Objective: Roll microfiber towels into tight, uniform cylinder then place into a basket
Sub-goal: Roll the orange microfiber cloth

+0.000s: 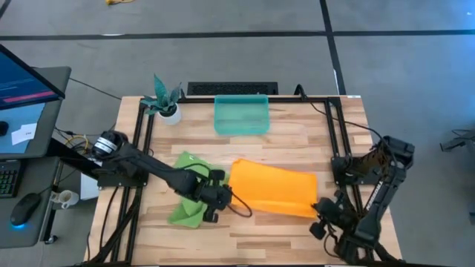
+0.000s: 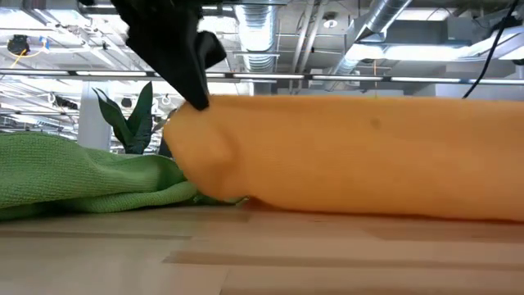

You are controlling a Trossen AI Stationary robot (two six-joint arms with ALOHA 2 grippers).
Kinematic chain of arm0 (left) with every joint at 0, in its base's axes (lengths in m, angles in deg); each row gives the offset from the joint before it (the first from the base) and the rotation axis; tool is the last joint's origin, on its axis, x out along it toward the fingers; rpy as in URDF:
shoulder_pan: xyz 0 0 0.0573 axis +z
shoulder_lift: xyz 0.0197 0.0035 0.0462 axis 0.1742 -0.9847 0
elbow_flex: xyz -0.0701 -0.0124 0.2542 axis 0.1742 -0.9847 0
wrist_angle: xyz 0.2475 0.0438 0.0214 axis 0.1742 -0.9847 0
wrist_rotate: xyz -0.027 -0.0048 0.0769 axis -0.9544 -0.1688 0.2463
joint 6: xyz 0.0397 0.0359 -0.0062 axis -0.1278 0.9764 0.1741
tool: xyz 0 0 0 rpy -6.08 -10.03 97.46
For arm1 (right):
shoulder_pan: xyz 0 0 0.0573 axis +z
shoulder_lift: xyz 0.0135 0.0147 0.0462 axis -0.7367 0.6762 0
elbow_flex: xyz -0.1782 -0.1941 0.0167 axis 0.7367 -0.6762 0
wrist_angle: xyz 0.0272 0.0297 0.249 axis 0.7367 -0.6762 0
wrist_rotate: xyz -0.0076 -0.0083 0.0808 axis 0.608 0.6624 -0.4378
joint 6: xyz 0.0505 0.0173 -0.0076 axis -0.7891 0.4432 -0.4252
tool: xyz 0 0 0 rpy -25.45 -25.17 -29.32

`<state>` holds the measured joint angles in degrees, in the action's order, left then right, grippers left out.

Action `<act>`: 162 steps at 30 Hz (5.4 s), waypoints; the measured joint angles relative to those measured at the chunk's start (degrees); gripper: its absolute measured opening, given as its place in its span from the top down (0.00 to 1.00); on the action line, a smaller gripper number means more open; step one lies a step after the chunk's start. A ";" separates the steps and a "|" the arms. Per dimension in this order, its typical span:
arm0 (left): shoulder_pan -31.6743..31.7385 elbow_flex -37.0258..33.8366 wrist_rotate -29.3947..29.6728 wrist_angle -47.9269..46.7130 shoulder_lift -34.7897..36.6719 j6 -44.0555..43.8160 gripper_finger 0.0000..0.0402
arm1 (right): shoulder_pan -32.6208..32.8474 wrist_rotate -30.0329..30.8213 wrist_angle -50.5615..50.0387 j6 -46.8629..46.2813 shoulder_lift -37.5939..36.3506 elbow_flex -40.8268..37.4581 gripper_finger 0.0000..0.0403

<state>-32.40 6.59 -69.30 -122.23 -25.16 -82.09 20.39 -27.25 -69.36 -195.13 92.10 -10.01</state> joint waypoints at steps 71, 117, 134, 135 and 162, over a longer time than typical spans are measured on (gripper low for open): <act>16.88 -0.05 -1.24 2.31 -5.51 14.57 0.76 | -18.32 -14.95 -5.07 -4.02 15.18 0.00 0.97; 24.94 -25.31 -22.05 40.18 2.52 -21.75 0.78 | -18.37 -15.01 -2.13 -3.49 15.12 0.02 0.97; 24.94 -23.39 -22.16 37.34 0.02 -25.55 0.65 | -18.37 -15.06 -1.91 -3.45 15.12 0.02 0.97; 24.94 -23.39 -22.17 37.10 0.02 -25.91 0.64 | -18.37 -15.06 -1.91 -3.45 15.12 0.02 0.97; 25.02 -19.68 -28.13 38.35 -4.63 -24.94 0.61 | -18.37 -14.99 -1.94 -3.47 15.14 0.02 0.97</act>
<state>-7.37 -13.09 -97.43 -83.88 -29.79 -107.04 2.02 -42.24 -71.29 -198.60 107.24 -9.99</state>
